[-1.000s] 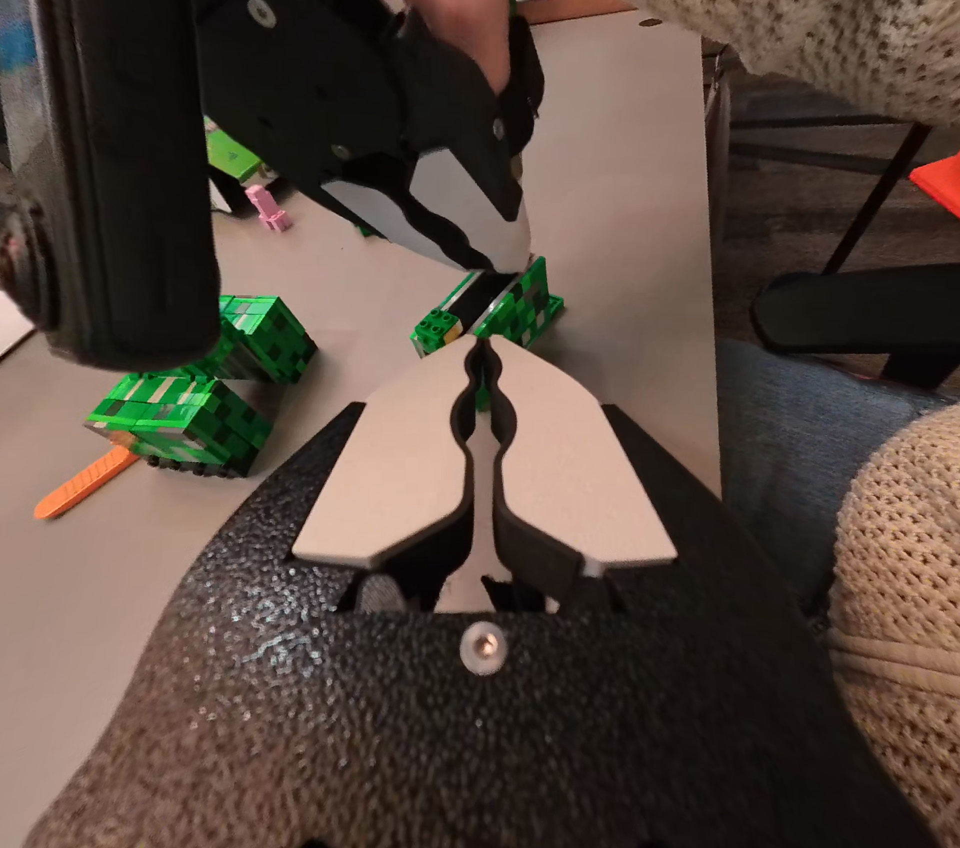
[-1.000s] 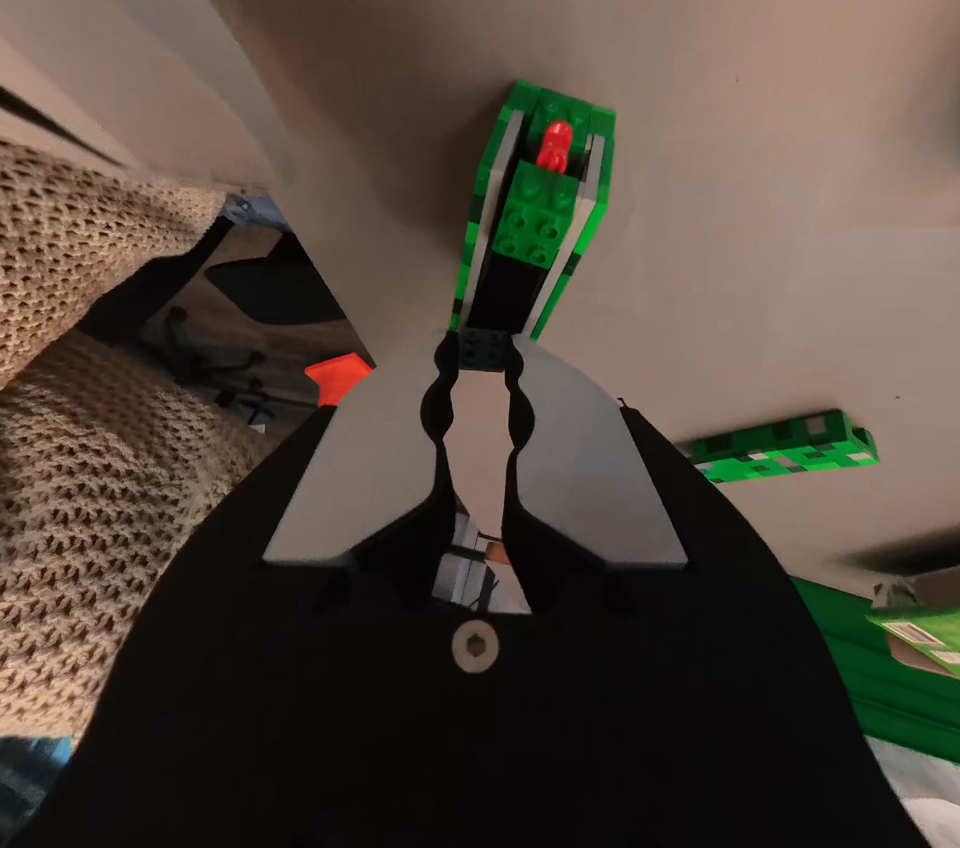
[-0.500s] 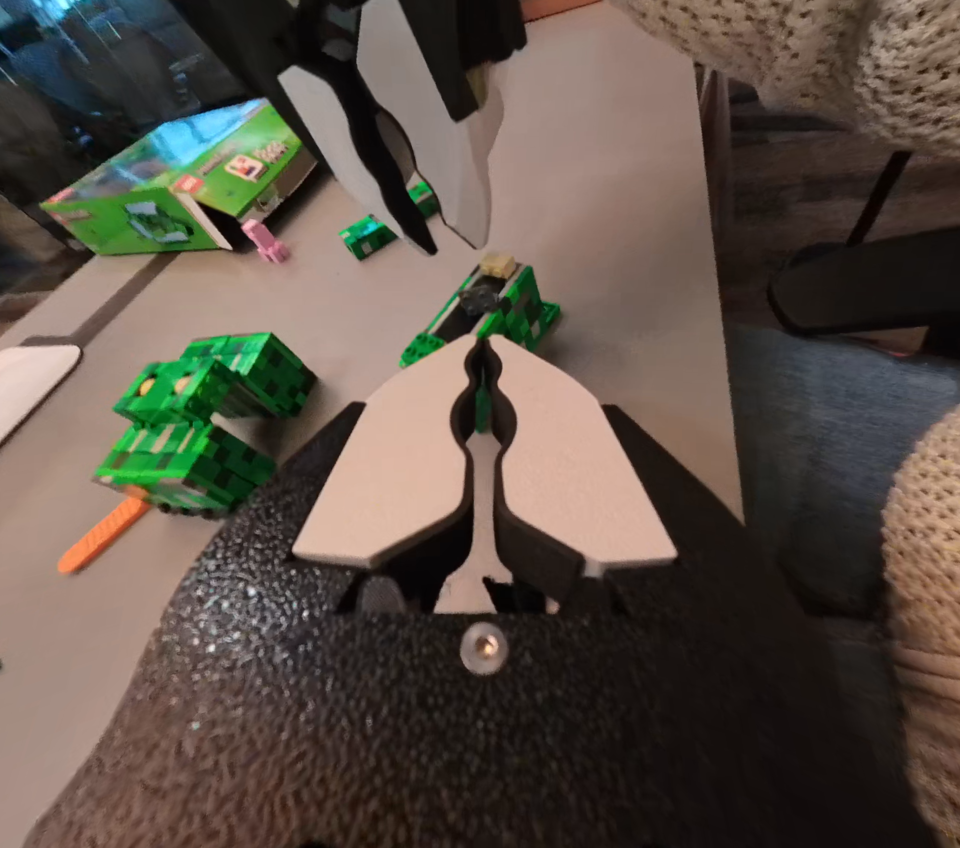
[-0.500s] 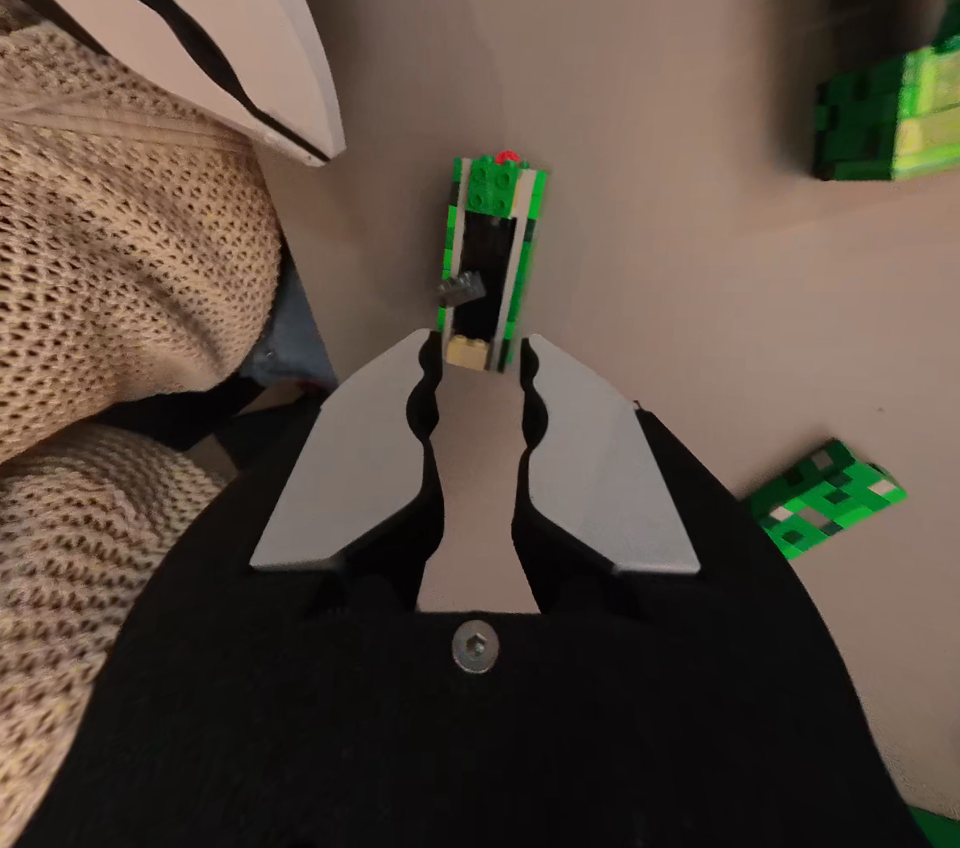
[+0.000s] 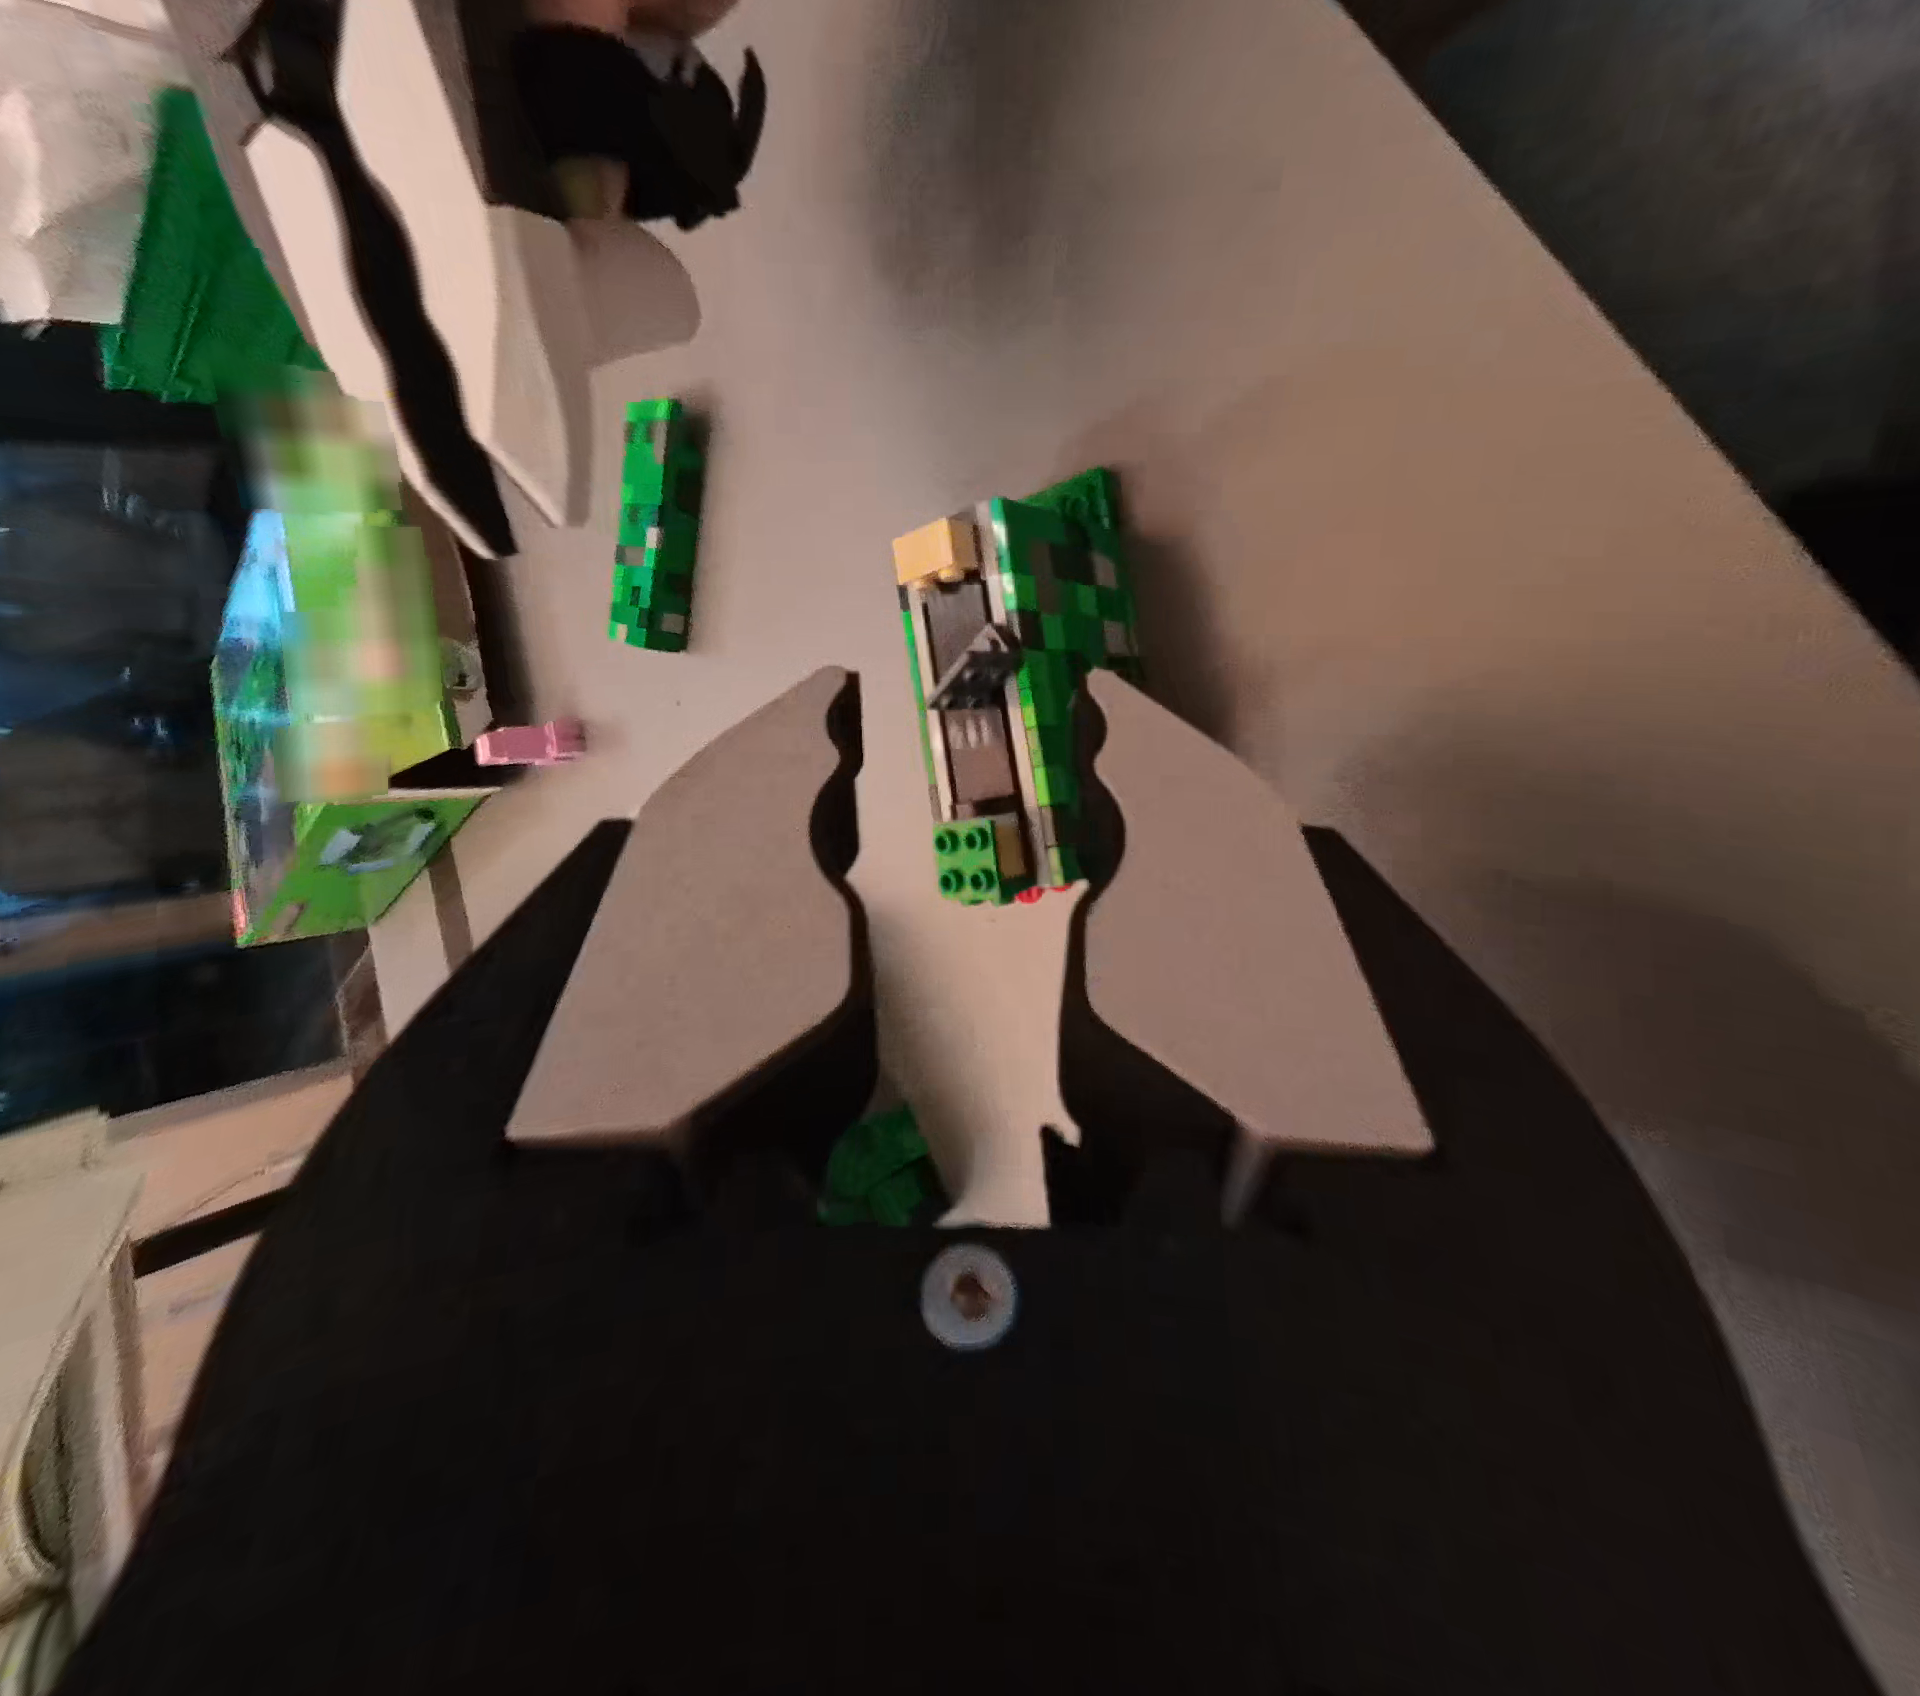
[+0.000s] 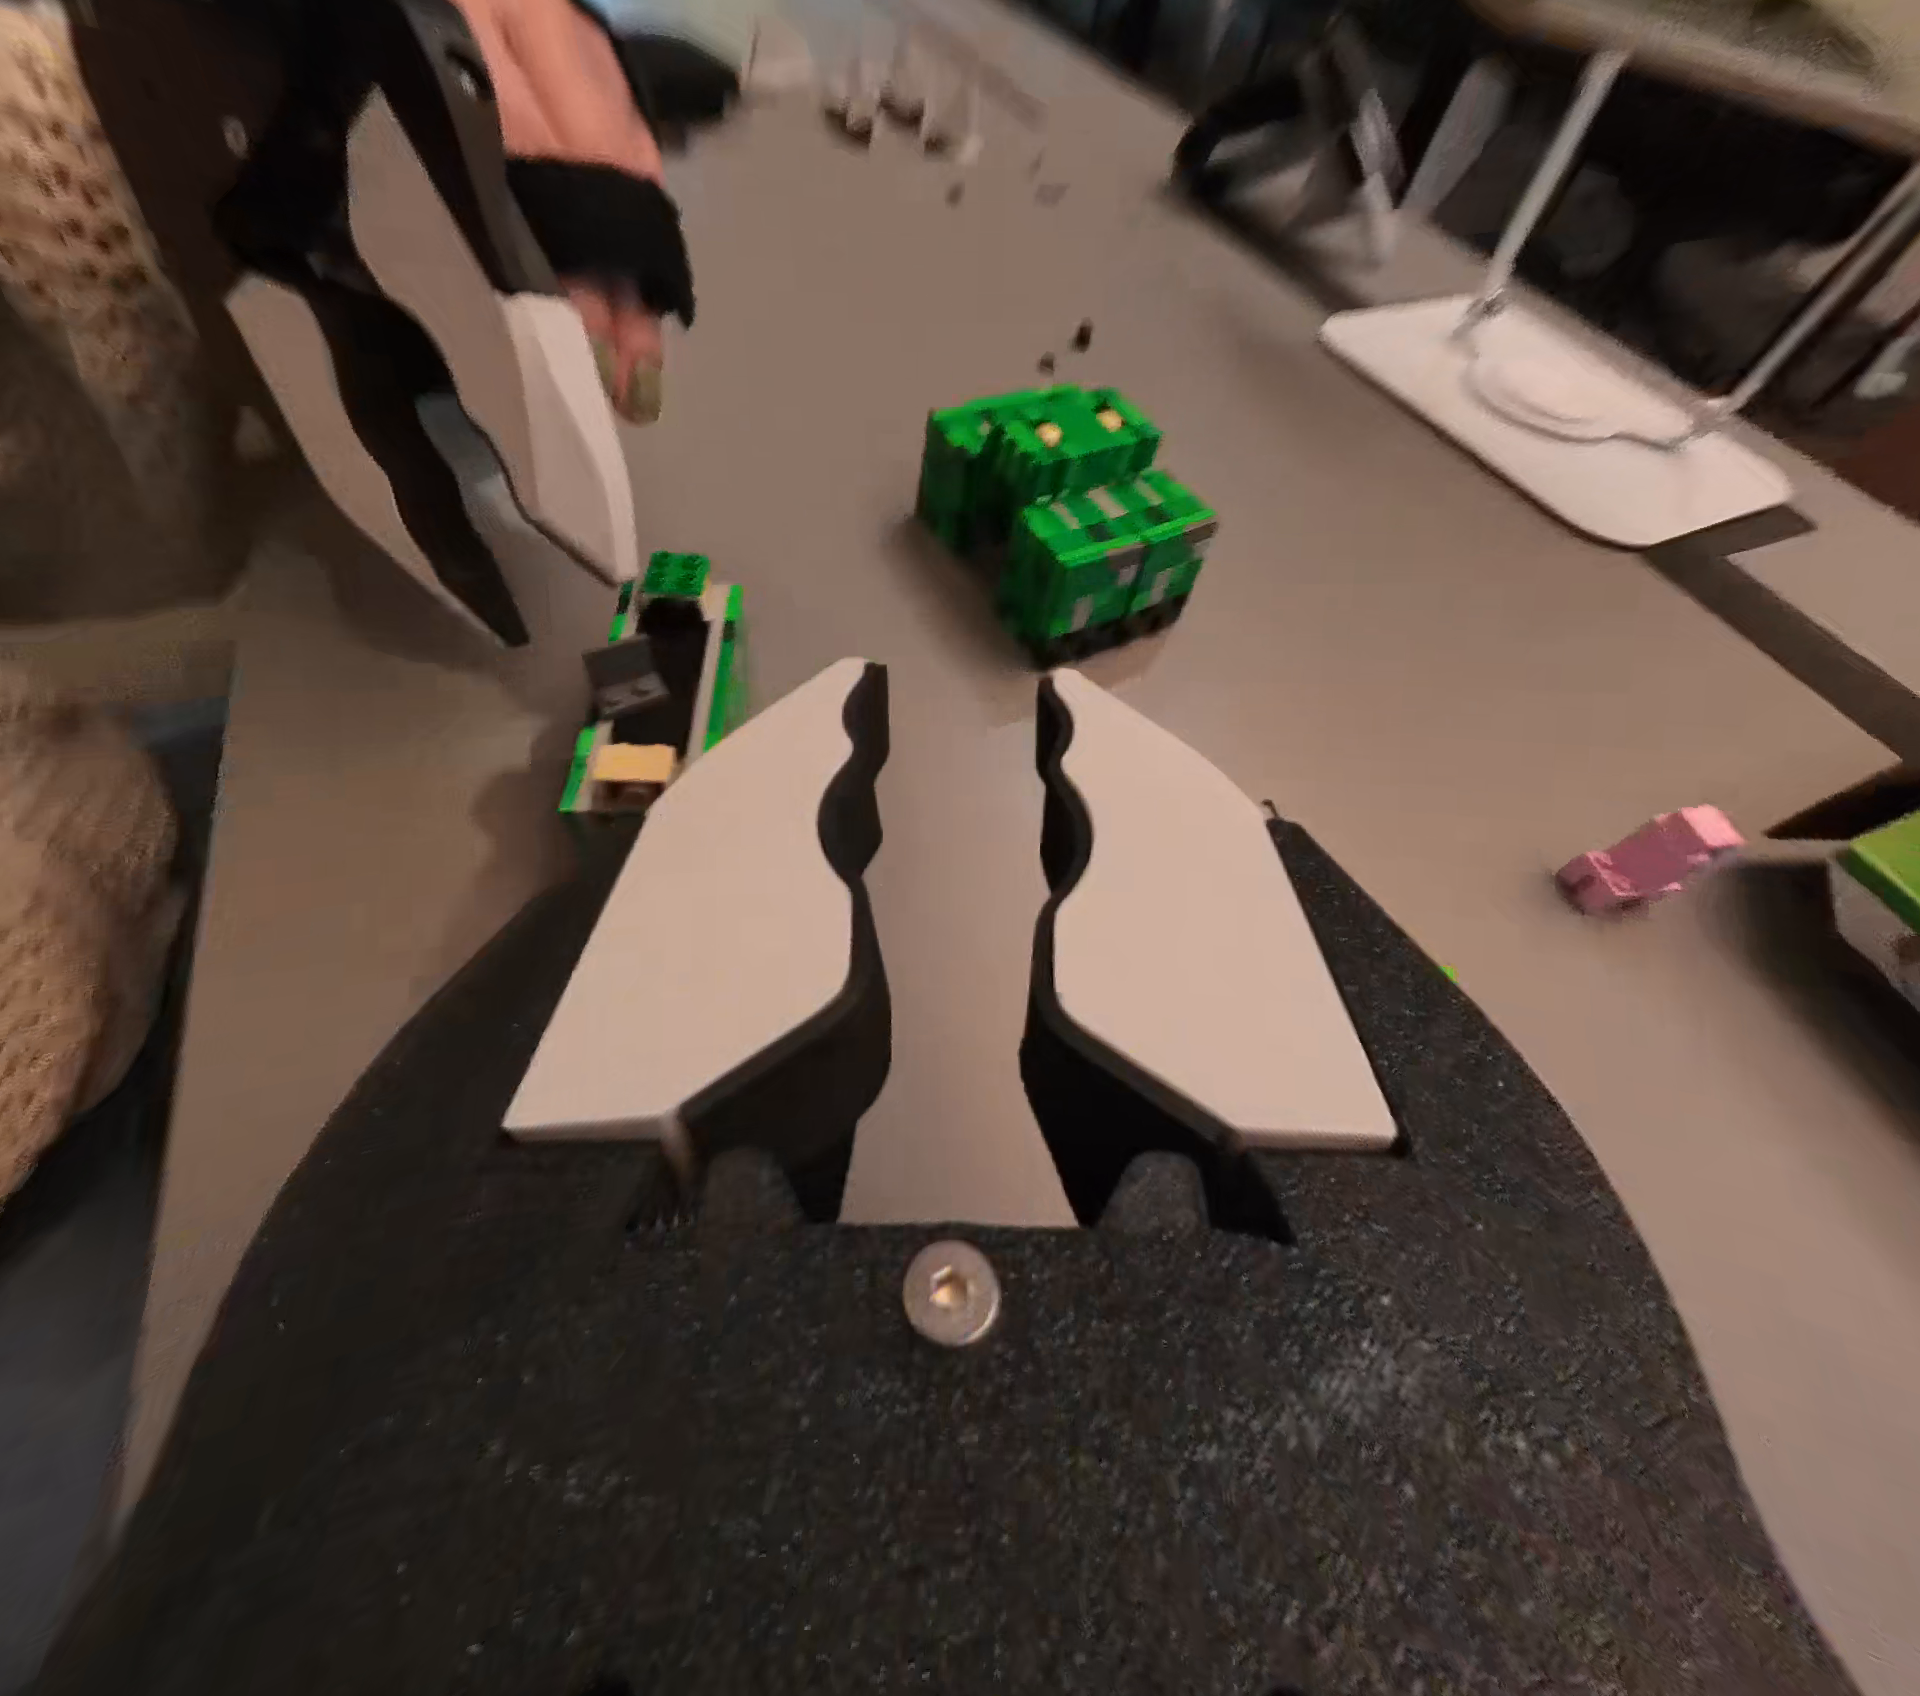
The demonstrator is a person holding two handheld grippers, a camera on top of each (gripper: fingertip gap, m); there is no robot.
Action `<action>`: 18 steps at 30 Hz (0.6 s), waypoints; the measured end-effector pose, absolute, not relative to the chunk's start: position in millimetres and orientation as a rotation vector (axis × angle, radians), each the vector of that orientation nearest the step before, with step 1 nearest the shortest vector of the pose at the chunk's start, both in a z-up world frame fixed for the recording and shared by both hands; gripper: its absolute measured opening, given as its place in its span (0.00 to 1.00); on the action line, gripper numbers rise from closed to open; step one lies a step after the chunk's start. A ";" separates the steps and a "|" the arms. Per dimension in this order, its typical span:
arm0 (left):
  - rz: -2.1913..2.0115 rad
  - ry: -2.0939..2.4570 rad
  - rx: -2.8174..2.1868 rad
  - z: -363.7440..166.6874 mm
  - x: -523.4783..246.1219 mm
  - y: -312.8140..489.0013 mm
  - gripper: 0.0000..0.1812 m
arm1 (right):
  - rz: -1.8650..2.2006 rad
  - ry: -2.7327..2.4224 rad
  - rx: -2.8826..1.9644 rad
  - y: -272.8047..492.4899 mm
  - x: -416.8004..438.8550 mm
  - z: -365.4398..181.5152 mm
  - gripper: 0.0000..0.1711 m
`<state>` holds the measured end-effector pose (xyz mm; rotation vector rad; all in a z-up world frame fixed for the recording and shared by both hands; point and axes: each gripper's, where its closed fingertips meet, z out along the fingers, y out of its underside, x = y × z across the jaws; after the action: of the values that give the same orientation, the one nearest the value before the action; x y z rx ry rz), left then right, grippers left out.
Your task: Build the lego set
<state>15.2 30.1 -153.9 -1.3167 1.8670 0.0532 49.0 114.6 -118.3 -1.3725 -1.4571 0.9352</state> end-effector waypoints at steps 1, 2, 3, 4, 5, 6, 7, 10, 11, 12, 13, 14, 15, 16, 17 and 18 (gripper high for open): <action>0.056 1.909 -1.334 -157.5 14.3 31.5 0.21 | 0.981 -1.379 -1.354 121.1 53.4 -119.4 0.15; 0.047 1.941 -1.351 -160.0 14.2 32.2 0.21 | 1.025 -1.312 -1.343 126.8 57.8 -121.0 0.15; 0.036 1.962 -1.358 -160.7 14.9 32.9 0.20 | 1.065 -1.253 -1.336 131.7 62.5 -122.2 0.15; 0.026 1.977 -1.359 -160.7 15.9 34.0 0.17 | 1.103 -1.204 -1.345 135.6 67.1 -122.0 0.15; 0.015 1.990 -1.364 -160.7 16.5 34.8 0.16 | 1.140 -1.179 -1.346 136.2 71.4 -118.0 0.16; 0.002 2.000 -1.373 -160.8 17.3 35.6 0.15 | 1.163 -1.161 -1.317 135.4 75.6 -110.9 0.16; -0.005 2.011 -1.384 -161.1 17.7 36.5 0.13 | 1.160 -1.132 -1.283 136.7 79.9 -104.2 0.15; 0.006 2.044 -1.414 -163.2 16.8 39.9 0.08 | 1.169 -1.074 -1.257 139.2 88.9 -99.1 0.15; 0.010 2.054 -1.425 -164.6 16.0 40.6 0.07 | 1.184 -1.063 -1.259 138.9 90.0 -98.8 0.15; 0.019 2.063 -1.435 -165.9 15.0 41.6 0.04 | 1.196 -1.057 -1.261 138.4 90.5 -98.1 0.15; 0.023 2.067 -1.441 -167.0 14.6 42.2 0.03 | 1.197 -1.055 -1.253 137.6 90.7 -96.7 0.15; 0.019 2.067 -1.443 -167.1 15.0 41.8 0.03 | 1.195 -1.059 -1.246 136.7 90.5 -96.1 0.15; 0.015 2.071 -1.445 -167.5 15.1 40.7 0.01 | 1.192 -1.064 -1.247 136.1 89.9 -96.6 0.15; 0.021 2.060 -1.451 -167.4 15.0 41.5 0.01 | 1.189 -1.069 -1.249 135.5 89.1 -97.3 0.15; 0.034 2.038 -1.450 -166.6 15.0 43.4 0.01 | 1.187 -1.076 -1.250 134.7 88.1 -98.1 0.15; 0.042 2.001 -1.438 -164.3 15.8 45.7 0.01 | 1.185 -1.083 -1.253 133.9 87.2 -99.1 0.15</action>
<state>15.8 45.7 -164.3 -1.4384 2.0005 0.0420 87.2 133.9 -99.1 -1.2532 -1.0826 1.1852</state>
